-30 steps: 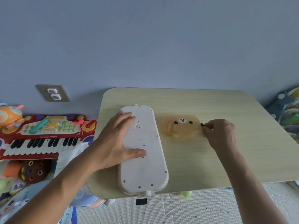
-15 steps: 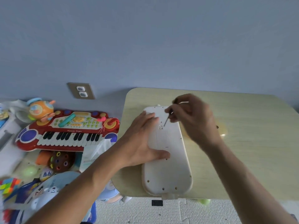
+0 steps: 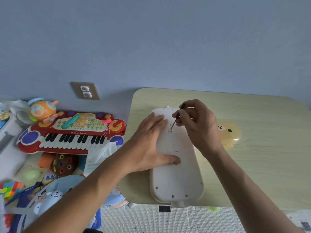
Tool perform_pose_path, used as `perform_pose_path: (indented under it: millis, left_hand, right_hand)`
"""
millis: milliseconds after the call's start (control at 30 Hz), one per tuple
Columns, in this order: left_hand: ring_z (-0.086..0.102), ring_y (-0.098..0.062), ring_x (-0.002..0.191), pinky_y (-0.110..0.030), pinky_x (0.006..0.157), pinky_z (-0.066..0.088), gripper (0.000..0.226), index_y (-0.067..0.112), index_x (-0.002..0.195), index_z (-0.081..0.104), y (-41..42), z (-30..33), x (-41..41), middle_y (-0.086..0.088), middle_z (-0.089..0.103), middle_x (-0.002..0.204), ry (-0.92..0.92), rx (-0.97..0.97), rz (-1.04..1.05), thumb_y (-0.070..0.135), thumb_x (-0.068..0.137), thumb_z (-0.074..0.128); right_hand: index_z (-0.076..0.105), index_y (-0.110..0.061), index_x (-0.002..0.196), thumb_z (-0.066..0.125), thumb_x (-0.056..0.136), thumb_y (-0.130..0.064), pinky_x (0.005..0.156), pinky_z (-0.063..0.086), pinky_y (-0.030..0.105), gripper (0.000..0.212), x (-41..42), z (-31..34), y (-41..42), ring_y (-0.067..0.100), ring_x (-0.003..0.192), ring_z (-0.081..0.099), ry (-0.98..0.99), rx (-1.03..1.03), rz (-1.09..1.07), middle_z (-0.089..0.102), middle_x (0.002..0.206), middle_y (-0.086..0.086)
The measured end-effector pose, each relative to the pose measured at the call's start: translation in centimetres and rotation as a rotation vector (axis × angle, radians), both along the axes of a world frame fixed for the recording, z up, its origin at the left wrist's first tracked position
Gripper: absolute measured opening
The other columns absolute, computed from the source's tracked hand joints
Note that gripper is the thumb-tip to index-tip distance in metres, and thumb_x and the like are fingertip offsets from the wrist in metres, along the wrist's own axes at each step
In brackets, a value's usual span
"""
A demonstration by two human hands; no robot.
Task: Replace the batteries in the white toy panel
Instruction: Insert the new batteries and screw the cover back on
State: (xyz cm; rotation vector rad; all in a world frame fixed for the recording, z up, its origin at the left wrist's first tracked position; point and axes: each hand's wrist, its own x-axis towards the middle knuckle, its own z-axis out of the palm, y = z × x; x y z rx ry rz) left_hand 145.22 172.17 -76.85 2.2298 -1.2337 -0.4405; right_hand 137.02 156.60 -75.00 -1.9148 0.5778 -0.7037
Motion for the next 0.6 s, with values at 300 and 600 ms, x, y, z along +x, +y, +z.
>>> perform_pose_path:
  millis: [300,600]
  left_hand:
    - [-0.011,0.002,0.150,-0.030,0.124,0.008,0.117,0.024,0.157,0.019,0.0,0.1,0.1,0.018,0.006,0.163,-0.009,0.016,-0.018,0.069,0.065,0.076]
    - [0.066,-0.014,0.078,-0.035,0.070,0.055,0.024,0.023,0.089,0.076,-3.2,3.8,2.1,0.006,0.072,0.085,0.179,-0.565,0.176,0.033,0.071,0.088]
  right_hand:
    - [0.070,-0.013,0.097,0.069,0.091,-0.008,0.068,0.056,0.017,0.008,0.2,-0.1,-0.1,0.005,0.069,0.073,0.013,-0.041,0.118,0.079,0.083,-0.001]
    - [0.070,-0.013,0.078,0.083,0.081,-0.019,0.057,0.043,0.014,0.015,0.3,-0.7,0.2,0.001,0.057,0.057,-0.013,-0.043,0.096,0.066,0.065,-0.010]
